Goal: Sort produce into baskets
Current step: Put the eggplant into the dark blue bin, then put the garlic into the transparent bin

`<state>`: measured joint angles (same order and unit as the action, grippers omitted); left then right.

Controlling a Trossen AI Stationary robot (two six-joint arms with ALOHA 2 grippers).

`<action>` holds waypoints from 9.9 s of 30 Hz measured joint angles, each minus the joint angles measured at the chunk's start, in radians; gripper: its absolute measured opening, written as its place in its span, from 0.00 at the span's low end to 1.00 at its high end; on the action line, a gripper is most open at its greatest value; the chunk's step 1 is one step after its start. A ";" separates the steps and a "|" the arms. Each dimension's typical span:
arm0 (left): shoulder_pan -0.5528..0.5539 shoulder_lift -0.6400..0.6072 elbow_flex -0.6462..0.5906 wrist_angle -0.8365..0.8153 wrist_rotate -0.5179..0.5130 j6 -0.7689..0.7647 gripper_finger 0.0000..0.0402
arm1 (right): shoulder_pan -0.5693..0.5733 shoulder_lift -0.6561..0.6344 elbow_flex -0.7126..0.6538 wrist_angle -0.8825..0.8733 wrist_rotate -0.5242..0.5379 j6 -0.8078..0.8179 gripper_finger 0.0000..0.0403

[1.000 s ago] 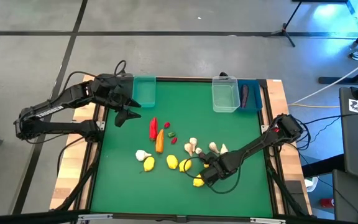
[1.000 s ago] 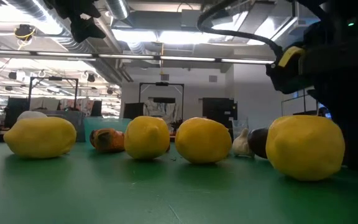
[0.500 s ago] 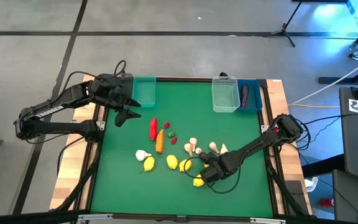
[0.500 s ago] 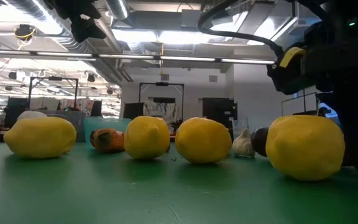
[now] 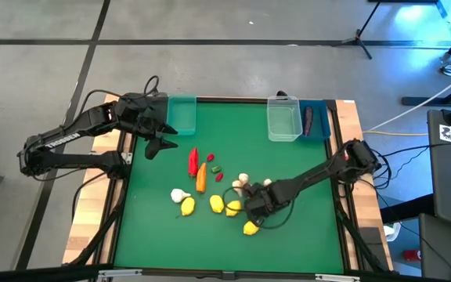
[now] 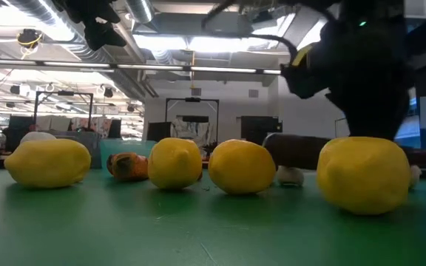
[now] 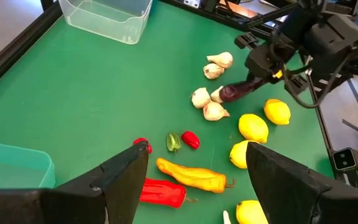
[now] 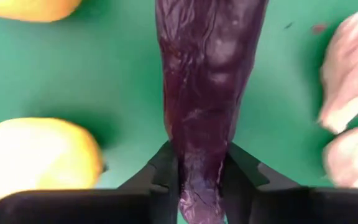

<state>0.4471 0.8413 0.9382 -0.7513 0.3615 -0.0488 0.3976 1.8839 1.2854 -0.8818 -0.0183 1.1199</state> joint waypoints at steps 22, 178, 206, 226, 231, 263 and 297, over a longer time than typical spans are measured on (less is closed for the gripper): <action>0.000 0.000 0.000 -0.027 0.001 0.023 0.66 | -0.524 -0.069 0.151 -0.051 0.105 -0.666 0.23; 0.000 0.002 0.000 -0.016 -0.060 -0.053 0.66 | 0.028 -0.494 -0.369 -0.001 0.157 0.561 0.57; 0.000 0.007 0.000 -0.023 -0.060 -0.028 0.66 | -0.020 -0.290 -0.370 0.026 0.138 0.567 0.71; 0.000 0.007 0.000 -0.024 -0.060 -0.009 0.66 | -0.090 -0.262 -0.370 0.066 0.067 0.474 0.50; 0.000 0.007 0.000 -0.023 -0.060 -0.009 0.66 | -0.090 -0.262 -0.370 0.066 0.059 0.469 0.41; 0.000 0.007 0.000 -0.024 -0.060 -0.005 0.66 | -0.408 -0.263 0.070 -0.228 0.278 0.107 0.38; 0.000 0.010 0.000 -0.015 -0.127 -0.022 0.66 | -1.196 -0.263 -0.104 0.054 0.185 -0.472 0.44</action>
<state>0.4473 0.8516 0.9386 -0.7666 0.2342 -0.0708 -0.7987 1.6207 1.1816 -0.8277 0.1672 0.6482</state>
